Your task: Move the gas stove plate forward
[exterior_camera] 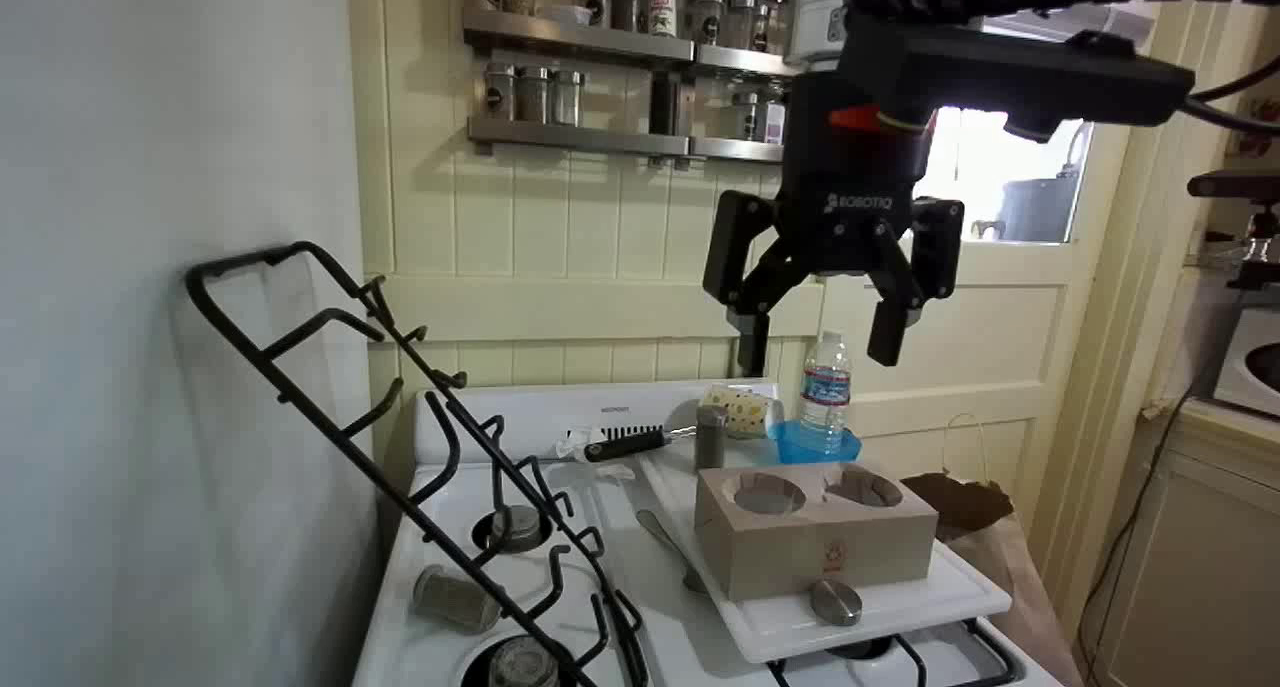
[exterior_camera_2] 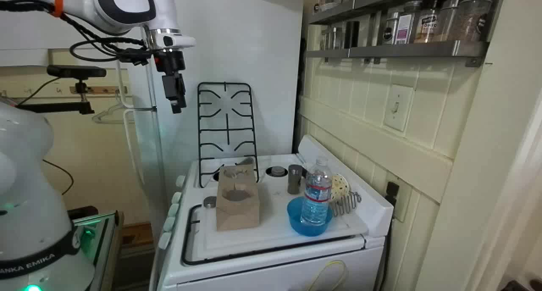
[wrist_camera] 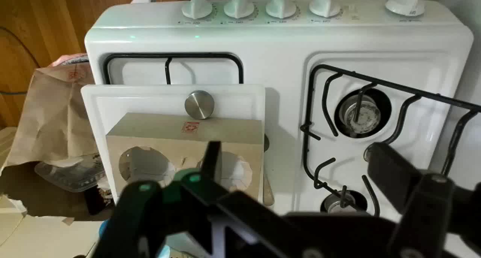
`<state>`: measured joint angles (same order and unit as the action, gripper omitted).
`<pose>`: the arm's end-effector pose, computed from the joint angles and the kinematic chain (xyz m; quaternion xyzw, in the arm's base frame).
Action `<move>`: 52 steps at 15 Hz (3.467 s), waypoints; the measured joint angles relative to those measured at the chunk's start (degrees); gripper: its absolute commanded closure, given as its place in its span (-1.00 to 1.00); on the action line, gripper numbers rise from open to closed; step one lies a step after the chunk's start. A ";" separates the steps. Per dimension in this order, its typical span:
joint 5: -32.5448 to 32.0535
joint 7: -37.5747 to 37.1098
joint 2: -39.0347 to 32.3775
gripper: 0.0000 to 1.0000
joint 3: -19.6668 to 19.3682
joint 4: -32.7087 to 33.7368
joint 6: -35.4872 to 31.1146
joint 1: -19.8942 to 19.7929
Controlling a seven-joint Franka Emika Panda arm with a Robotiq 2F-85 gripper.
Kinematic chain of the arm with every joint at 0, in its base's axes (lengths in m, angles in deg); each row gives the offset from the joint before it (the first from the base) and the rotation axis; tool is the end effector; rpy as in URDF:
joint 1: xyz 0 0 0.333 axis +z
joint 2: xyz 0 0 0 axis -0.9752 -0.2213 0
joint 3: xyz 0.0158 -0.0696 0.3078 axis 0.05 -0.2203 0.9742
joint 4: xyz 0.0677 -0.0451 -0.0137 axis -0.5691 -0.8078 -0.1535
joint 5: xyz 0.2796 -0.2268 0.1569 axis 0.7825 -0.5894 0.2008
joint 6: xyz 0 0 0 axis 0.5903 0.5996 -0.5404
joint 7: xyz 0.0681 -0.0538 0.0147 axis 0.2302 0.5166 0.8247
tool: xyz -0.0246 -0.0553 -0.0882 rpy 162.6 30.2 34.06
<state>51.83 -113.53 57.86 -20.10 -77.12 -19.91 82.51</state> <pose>0.2892 0.1818 0.5048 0.9904 -0.1181 0.0629 0.0336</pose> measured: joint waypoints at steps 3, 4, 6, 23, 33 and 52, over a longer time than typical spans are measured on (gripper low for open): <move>0.00 0.01 0.00 -1.00 0.00 0.00 0.00 0.00; 0.00 0.01 0.00 -1.00 0.00 0.00 0.00 0.00; 0.00 0.01 0.00 -1.00 0.00 0.00 0.00 0.00; 5.71 40.70 -10.27 -1.00 -16.62 0.04 -18.22 11.71; 8.93 60.11 -12.08 -1.00 -22.75 2.00 -18.28 15.64; 27.26 89.31 -23.91 -1.00 -22.63 6.71 -32.32 18.91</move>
<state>79.09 -24.21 33.96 -42.73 -70.41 -52.22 101.41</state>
